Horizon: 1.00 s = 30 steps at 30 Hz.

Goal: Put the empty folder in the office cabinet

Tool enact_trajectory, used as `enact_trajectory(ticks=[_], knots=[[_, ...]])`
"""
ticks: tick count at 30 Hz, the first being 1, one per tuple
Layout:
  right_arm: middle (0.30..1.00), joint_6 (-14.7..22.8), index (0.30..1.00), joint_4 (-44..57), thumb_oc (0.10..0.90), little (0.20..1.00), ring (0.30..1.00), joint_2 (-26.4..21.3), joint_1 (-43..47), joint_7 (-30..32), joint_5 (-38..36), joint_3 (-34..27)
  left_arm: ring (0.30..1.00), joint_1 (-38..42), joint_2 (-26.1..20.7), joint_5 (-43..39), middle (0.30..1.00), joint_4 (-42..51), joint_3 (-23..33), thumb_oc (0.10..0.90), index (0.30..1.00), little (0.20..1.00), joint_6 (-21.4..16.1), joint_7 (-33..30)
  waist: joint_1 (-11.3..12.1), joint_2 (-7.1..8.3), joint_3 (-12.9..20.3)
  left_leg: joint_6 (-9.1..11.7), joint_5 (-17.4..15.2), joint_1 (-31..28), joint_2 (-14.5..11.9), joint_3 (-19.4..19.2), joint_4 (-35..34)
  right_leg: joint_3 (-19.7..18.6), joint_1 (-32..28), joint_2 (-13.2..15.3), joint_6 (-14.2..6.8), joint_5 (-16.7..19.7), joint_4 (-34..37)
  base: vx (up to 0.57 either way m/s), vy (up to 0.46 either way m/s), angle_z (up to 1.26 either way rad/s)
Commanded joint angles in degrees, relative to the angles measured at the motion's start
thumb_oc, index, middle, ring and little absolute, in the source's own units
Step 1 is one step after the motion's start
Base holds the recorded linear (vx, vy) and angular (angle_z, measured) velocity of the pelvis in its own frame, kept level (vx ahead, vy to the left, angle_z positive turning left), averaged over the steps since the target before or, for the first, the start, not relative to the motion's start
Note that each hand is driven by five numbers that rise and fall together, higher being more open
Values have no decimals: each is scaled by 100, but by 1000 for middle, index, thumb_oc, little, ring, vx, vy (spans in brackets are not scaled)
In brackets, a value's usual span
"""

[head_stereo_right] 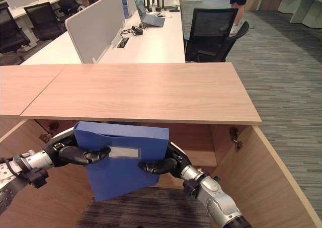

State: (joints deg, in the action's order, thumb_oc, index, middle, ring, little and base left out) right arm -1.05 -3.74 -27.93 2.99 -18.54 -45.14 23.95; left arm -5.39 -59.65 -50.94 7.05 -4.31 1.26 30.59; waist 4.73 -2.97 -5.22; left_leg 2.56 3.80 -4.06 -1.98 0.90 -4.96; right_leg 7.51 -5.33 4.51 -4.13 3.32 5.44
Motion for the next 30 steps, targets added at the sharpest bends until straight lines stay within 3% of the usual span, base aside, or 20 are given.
enact_trajectory(ticks=[1,3,4,5,27,28,29,30], knots=[[900,393,900,1034,800,900,900,388,1160,-443,-290,498,300,1190,-117,-482,300,500,-219,400,300,300,-516,341,-172,83,52,174,-647,-482,-27,59,-4,19,-398,132,-342,-452,-75,0,0,0],[900,378,900,1023,800,900,900,369,1182,-447,-292,535,300,1251,-168,-483,300,514,-276,400,300,300,-526,339,-174,88,58,175,-646,-474,-24,76,-4,20,-394,134,-341,-453,-80,0,0,0],[702,378,702,1022,668,702,702,369,1183,-448,-292,534,300,1253,-168,-483,300,513,-277,400,300,300,-526,338,-174,88,58,175,-646,-474,-24,77,-4,21,-394,134,-341,-453,-80,0,0,0],[300,378,300,992,400,300,300,365,1181,-438,-283,532,300,1266,-178,-483,300,526,-281,400,300,300,-530,341,-171,91,61,175,-646,-472,-21,83,-4,22,-395,135,-343,-453,-80,0,0,0],[300,197,300,1000,400,300,300,278,1048,-527,-333,472,300,1163,374,-457,300,359,-39,400,300,300,-592,120,-138,169,92,160,-651,-488,-17,139,-4,76,-420,143,-327,-475,-107,1,0,1],[300,197,300,1000,400,300,300,276,1048,-527,-333,473,338,1160,375,-457,338,361,-36,425,338,338,-592,120,-140,167,92,160,-651,-487,-18,140,-4,77,-420,143,-327,-475,-107,0,0,0],[300,160,300,965,400,300,300,234,1035,-539,-286,476,498,1126,457,-418,498,302,13,532,498,498,-624,58,-129,179,84,159,-644,-479,-19,140,-4,84,-418,144,-327,-471,-105,0,0,0],[300,103,300,930,400,300,300,160,1006,-550,-192,464,900,1059,651,-361,900,231,122,800,900,900,-704,-108,-117,192,87,158,-638,-472,-13,149,-4,94,-420,147,-321,-470,-103,0,0,0]])
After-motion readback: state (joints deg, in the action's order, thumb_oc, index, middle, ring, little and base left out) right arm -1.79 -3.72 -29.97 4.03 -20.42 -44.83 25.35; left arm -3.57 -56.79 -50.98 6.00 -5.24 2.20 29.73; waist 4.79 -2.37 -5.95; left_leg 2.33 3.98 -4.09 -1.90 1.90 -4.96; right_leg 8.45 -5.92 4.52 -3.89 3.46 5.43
